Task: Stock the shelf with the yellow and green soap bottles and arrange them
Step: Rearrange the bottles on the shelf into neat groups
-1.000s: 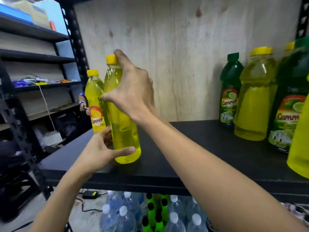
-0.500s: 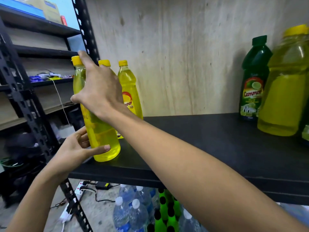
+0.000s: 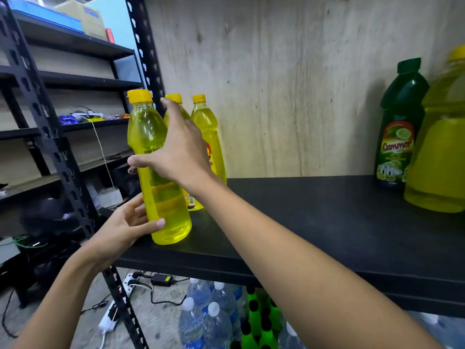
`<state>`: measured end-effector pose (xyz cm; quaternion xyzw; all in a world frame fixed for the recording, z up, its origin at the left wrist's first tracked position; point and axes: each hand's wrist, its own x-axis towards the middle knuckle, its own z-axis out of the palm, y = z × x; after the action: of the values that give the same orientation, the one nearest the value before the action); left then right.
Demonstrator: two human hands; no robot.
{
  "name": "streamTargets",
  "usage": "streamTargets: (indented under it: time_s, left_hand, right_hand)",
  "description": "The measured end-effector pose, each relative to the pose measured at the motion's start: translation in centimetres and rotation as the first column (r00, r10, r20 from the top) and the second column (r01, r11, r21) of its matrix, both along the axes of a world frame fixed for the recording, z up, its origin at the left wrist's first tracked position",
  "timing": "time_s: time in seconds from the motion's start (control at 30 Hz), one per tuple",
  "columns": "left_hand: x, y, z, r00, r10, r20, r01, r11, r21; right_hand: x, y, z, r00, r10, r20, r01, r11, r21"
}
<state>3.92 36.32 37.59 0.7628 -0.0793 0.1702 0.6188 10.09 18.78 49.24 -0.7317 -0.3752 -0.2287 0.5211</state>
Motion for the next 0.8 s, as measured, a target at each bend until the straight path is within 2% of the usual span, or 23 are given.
streamTargets:
  time_s: [0.17,0.27,0.4,0.53,0.6,0.7,0.8]
  left_hand:
    - [-0.4,-0.2,-0.3,0.996,0.088,0.033,-0.090,0.994,0.064]
    - [-0.8,-0.8,-0.7,0.973,0.219,0.077,-0.225,0.971,0.078]
    - [-0.9,-2.1,-1.3,0.898,0.412,0.154,-0.424,0.904,0.051]
    - [-0.8,-3.7,-1.9,0.795,0.569,0.210,-0.589,0.807,0.039]
    - [-1.1,-3.9,-1.9,0.790,0.577,0.208,-0.601,0.797,0.069]
    - [-1.6,-3.1,-1.7,0.875,0.462,0.146,-0.478,0.872,0.107]
    - [-1.9,-2.9,-1.9,0.880,0.451,0.150,-0.468,0.877,0.111]
  right_hand:
    - [0.5,-0.3,-0.7,0.998,0.038,-0.044,-0.035,0.998,0.051]
    - [0.7,-0.5,-0.7,0.987,0.111,-0.116,-0.106,0.993,0.046]
    - [1.1,-0.9,-0.9,0.943,0.237,-0.235,-0.226,0.971,0.073]
    - [1.3,-1.0,-0.8,0.854,0.372,-0.365,-0.372,0.925,0.073]
    - [1.1,-0.9,-0.7,0.848,0.363,-0.385,-0.384,0.923,0.023]
    - [0.7,-0.7,-0.9,0.906,0.268,-0.327,-0.307,0.949,-0.074]
    - [1.0,-0.8,-1.4,0.899,0.280,-0.337,-0.316,0.947,-0.057]
